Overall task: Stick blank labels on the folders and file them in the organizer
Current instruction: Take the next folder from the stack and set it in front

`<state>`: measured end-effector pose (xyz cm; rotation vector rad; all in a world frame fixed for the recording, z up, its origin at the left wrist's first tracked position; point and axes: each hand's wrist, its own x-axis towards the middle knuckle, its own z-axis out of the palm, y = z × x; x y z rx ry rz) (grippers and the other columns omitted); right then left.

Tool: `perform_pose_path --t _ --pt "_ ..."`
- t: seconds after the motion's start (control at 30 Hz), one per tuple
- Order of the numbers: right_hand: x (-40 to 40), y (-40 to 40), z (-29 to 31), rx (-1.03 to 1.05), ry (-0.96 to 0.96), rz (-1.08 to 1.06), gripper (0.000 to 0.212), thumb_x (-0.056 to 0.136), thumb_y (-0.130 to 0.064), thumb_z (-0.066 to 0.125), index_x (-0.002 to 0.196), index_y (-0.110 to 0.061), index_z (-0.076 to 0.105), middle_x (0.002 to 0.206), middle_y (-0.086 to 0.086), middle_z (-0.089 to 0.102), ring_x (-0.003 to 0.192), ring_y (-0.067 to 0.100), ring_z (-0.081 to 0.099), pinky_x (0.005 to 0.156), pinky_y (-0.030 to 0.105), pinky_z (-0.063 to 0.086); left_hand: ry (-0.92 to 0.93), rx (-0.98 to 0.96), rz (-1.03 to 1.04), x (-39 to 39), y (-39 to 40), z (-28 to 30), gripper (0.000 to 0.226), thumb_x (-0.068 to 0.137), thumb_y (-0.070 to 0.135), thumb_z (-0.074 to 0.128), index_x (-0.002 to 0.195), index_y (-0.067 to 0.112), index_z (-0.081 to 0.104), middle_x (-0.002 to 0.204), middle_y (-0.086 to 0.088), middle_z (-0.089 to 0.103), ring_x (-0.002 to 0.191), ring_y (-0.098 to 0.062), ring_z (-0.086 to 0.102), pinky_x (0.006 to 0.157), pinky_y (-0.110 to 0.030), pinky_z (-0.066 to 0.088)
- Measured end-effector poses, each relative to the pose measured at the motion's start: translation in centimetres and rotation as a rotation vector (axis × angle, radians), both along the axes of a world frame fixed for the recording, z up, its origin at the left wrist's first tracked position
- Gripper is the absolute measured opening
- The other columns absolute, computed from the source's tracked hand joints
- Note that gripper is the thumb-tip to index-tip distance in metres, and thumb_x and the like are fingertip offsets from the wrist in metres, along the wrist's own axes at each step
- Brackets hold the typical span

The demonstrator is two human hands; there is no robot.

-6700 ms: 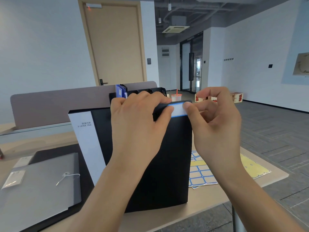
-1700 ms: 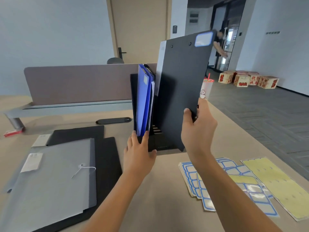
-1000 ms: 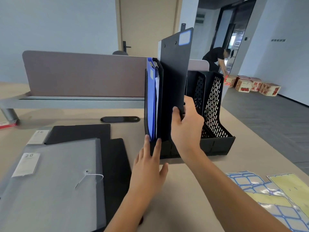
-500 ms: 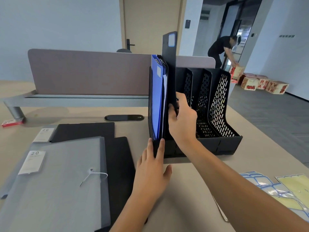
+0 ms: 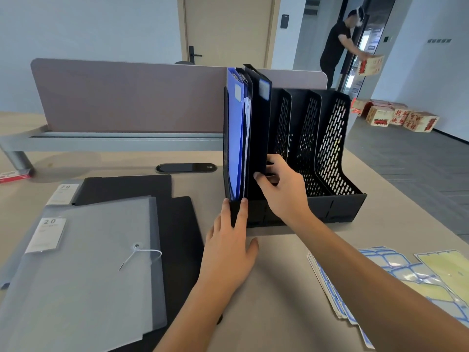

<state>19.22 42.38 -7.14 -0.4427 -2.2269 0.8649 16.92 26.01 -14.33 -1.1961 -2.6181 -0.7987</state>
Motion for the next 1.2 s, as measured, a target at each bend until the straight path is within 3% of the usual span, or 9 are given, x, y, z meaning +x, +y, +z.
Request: perform_pose_path --t 0.2,0.37,0.5,0.67,0.87,0.93,1.07,1.2 --pt "0.9 -0.7 0.1 0.02 -0.063 0.11 0.05 0.103 -0.025 0.067 0.15 -0.033 0.052 0.118 -0.021 0.071 0.105 0.003 0.071 0.094 0.02 0.057 -0.007 0.006 0.007 0.0 0.0 0.0 0.083 0.101 0.045 0.048 0.159 0.034 -0.011 0.169 -0.007 -0.002 0.152 -0.028 0.021 0.119 -0.043 0.03" --pt "1.1 -1.0 0.6 -0.007 -0.141 0.166 0.059 0.104 -0.024 0.066 0.157 -0.034 0.043 0.118 -0.024 0.065 0.108 0.003 0.07 0.099 0.023 0.054 0.0 -0.009 0.01 0.2 -0.1 0.3 0.084 0.101 0.044 0.049 0.16 0.032 -0.01 0.169 -0.009 -0.002 0.152 -0.029 0.02 0.119 -0.044 0.029" --pt "2.2 -1.5 0.9 -0.041 -0.177 0.142 0.056 0.105 -0.021 0.063 0.157 -0.028 0.045 0.116 -0.021 0.064 0.101 -0.007 0.063 0.094 0.006 0.047 -0.028 -0.039 0.019 0.4 -0.2 0.5 0.086 0.101 0.045 0.051 0.159 0.033 -0.011 0.168 -0.009 -0.001 0.153 -0.03 0.018 0.12 -0.046 0.025" --pt "4.5 -3.0 0.8 0.012 -0.166 0.059 0.049 0.106 -0.028 0.061 0.153 -0.024 0.049 0.133 -0.003 0.07 0.125 0.01 0.063 0.111 0.033 0.05 -0.017 -0.078 0.043 1.0 -1.6 1.7 0.081 0.099 0.045 0.053 0.16 0.031 0.002 0.164 -0.01 0.016 0.15 -0.03 0.022 0.12 -0.048 0.025" --pt "7.6 -7.7 0.2 0.013 -0.181 0.08 0.038 0.105 -0.028 0.06 0.142 -0.024 0.058 0.125 0.0 0.074 0.122 0.015 0.065 0.109 0.043 0.052 -0.032 -0.071 0.176 2.4 -8.7 3.1 0.067 0.099 0.048 0.052 0.156 0.026 0.025 0.161 -0.008 0.028 0.15 -0.029 0.023 0.121 -0.049 0.023" --pt "8.1 -10.3 -0.5 0.009 -0.205 0.103 0.035 0.105 -0.028 0.061 0.139 -0.023 0.06 0.121 -0.001 0.074 0.118 0.015 0.066 0.108 0.043 0.053 -0.047 -0.083 0.25 2.8 -12.1 3.1 0.065 0.099 0.049 0.053 0.154 0.023 0.03 0.159 -0.009 0.03 0.149 -0.029 0.026 0.12 -0.048 0.025" --pt "8.5 -16.6 -2.1 0.024 -0.299 0.187 0.038 0.107 -0.033 0.059 0.144 -0.025 0.056 0.131 -0.001 0.07 0.121 0.016 0.065 0.106 0.03 0.05 -0.037 -0.085 0.416 4.1 -18.9 2.8 0.056 0.097 0.05 0.055 0.146 0.024 0.042 0.152 -0.007 0.041 0.141 -0.028 0.037 0.117 -0.048 0.032" --pt "8.2 -22.4 -3.7 0.118 -0.387 0.277 0.047 0.105 -0.036 0.061 0.15 -0.026 0.05 0.148 -0.002 0.06 0.134 0.018 0.058 0.11 0.031 0.044 -0.06 -0.091 0.554 4.9 -24.8 2.0 0.056 0.097 0.049 0.052 0.145 0.021 0.042 0.155 -0.01 0.036 0.146 -0.031 0.028 0.118 -0.053 0.026"
